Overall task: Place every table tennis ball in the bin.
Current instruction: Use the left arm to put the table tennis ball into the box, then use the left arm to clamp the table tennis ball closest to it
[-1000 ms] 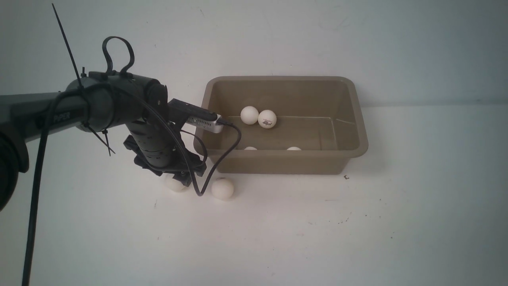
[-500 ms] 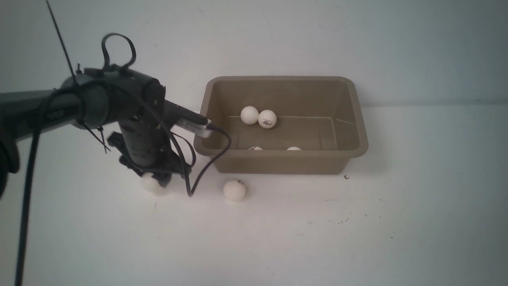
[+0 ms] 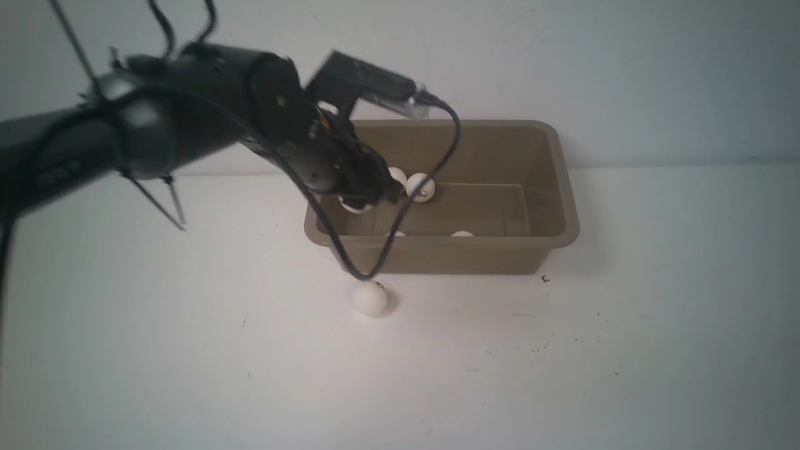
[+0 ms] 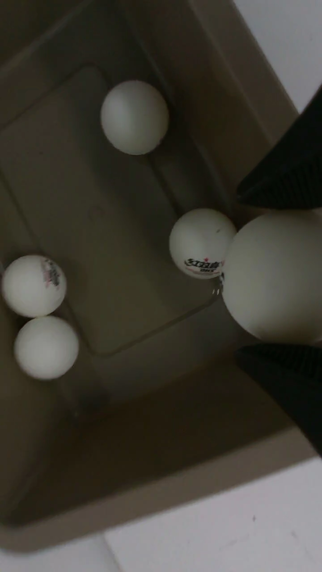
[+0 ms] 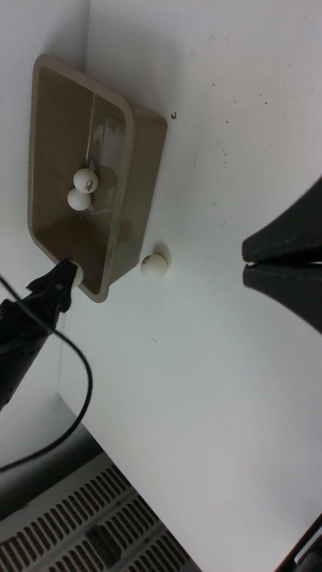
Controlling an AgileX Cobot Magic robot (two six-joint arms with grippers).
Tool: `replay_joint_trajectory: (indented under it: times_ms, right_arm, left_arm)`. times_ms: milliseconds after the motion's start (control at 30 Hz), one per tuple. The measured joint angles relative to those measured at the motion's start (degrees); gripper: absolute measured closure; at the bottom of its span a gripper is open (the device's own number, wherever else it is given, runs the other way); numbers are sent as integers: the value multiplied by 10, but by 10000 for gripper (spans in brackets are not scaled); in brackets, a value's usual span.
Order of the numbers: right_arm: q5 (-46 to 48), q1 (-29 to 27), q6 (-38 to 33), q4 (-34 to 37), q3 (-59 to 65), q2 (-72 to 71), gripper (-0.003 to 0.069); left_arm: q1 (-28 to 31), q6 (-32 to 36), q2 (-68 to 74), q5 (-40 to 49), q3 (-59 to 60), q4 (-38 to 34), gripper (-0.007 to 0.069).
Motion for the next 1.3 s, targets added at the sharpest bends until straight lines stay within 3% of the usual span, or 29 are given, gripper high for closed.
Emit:
replay_joint_trajectory:
  times_ms: [233,500,767,933,1133,1300]
  right_arm:
    - [0,0,0,4,0,0,671]
    - [0,0,-1,6,0,0,671]
    - [0,0,-1,-10,0,0,671]
    - [0,0,-9,-28,0,0,670]
    - [0,0,-15,-29,0,0,671]
    - [0,0,-15,-28,0,0,671]
  left_arm:
    - [-2,-2,50,9,-31,-3,277]
    - [-2,-22,43,4,-46,1,125]
    - [-2,-42,-58,91,-34,22,181]
    - [-2,-76,-162,91,79,48,239]
    - [-2,-108,-216,41,235,68,249]
    - [-2,-109,-204,-67,297,72,226]
